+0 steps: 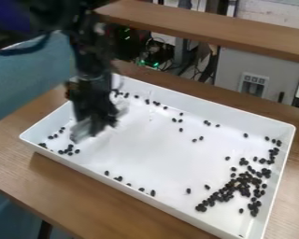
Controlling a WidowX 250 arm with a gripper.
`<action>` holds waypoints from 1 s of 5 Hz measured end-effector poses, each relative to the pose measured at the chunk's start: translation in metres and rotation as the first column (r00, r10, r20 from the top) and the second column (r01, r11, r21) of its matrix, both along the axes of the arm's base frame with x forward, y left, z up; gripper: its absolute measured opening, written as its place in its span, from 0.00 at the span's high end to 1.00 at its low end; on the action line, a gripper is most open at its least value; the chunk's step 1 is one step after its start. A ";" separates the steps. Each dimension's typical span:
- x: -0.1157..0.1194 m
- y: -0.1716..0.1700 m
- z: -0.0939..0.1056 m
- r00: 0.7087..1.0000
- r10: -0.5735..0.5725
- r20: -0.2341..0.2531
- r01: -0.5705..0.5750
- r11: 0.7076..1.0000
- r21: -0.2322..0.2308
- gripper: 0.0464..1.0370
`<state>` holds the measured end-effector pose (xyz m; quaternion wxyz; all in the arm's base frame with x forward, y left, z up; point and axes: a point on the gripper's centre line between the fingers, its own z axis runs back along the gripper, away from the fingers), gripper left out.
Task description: Sweep into pile
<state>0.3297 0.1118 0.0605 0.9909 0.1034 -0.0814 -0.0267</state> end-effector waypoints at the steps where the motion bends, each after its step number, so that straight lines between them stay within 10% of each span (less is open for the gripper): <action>1: -0.009 0.049 -0.009 1.000 0.022 -0.008 -0.022 1.000 0.012 0.66; 5: -0.004 0.072 -0.021 1.000 0.001 0.003 -0.002 0.993 0.120 0.66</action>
